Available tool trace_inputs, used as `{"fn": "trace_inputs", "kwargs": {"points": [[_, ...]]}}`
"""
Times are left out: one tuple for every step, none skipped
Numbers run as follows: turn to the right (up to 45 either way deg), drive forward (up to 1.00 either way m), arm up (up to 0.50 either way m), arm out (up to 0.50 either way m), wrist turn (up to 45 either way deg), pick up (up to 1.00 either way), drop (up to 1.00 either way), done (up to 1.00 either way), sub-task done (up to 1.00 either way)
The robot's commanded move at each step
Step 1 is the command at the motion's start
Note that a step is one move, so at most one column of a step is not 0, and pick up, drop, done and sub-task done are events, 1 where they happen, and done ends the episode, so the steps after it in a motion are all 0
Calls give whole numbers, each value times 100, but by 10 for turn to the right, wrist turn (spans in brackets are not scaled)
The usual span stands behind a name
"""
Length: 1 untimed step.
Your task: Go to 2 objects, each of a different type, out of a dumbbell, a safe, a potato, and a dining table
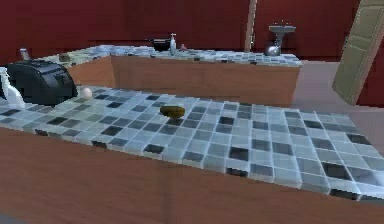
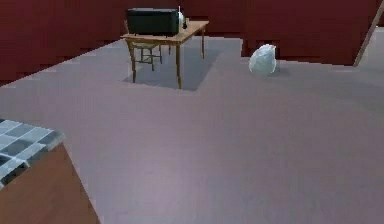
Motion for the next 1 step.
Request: {"fn": "trace_inputs", "kwargs": {"points": [[0, 0, 0, 0, 0, 0, 0, 100, 0]]}}
